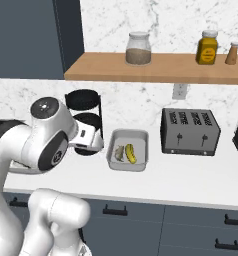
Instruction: Place one cucumber and one fish in each tupperware on the nearby counter, to pack two identical lunches.
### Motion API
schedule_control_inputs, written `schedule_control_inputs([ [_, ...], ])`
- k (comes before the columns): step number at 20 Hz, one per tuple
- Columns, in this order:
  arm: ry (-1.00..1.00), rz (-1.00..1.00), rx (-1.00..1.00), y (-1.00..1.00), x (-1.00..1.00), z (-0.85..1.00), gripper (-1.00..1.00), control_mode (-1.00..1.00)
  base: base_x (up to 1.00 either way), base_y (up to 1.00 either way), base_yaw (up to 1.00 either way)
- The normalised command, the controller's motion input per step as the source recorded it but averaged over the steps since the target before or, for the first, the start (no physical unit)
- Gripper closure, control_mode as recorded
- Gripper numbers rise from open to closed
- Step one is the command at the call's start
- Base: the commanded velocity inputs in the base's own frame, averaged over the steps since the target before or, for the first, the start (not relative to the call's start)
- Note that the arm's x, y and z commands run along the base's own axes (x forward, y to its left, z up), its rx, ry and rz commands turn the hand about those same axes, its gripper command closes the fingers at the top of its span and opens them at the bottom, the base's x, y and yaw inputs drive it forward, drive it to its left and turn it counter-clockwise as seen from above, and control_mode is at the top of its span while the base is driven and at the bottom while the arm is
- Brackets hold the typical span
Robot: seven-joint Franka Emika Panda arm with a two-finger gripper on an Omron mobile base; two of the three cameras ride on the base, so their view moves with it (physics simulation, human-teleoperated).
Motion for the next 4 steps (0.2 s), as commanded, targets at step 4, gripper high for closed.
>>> schedule_control_inputs([
  [4, -0.25, 0.0, 0.0, 0.17, -0.56, 0.68, -1.0, -1.0, 0.0, 0.0, 0.0],
])
